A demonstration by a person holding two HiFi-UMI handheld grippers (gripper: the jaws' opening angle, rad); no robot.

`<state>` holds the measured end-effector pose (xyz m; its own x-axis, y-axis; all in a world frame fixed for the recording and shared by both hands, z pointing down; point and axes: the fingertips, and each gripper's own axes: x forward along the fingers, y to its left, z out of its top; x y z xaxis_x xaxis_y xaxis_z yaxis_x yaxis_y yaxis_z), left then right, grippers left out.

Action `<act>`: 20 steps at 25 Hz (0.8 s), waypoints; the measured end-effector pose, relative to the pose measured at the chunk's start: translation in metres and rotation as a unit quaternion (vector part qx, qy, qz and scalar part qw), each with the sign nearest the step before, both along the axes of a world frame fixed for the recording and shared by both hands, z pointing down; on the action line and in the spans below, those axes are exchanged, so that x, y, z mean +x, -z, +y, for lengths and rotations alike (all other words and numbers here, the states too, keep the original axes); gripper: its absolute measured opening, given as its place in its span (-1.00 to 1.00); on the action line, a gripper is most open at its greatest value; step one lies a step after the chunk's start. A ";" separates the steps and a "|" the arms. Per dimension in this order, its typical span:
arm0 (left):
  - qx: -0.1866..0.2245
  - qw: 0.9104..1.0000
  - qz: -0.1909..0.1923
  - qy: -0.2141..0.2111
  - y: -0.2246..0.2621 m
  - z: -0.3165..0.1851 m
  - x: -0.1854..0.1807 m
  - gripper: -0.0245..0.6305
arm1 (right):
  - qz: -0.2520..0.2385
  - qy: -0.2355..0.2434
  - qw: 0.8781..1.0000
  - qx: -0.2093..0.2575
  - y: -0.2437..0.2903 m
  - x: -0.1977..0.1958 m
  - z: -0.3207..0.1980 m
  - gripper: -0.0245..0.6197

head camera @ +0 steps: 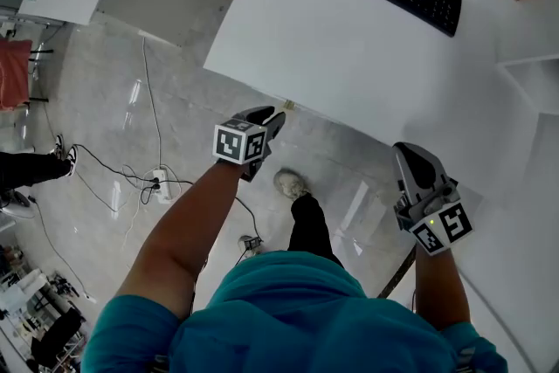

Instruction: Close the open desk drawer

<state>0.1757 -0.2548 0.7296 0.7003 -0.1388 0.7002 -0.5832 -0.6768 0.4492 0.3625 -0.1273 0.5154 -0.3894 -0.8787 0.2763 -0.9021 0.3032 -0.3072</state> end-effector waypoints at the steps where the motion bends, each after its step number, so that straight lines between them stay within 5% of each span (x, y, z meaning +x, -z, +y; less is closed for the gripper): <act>1: 0.003 1.000 0.007 0.007 0.007 0.001 -0.006 -0.55 | 0.001 0.008 1.000 0.001 0.002 -0.005 -0.004 -0.86; 11: 0.055 0.991 0.071 0.096 0.095 0.012 -0.101 -0.55 | 0.021 0.120 0.992 0.024 0.038 -0.091 -0.048 -0.86; 20: 0.137 0.962 0.116 0.208 0.186 0.026 -0.214 -0.67 | 0.031 0.225 0.973 0.033 0.063 -0.187 -0.065 -0.86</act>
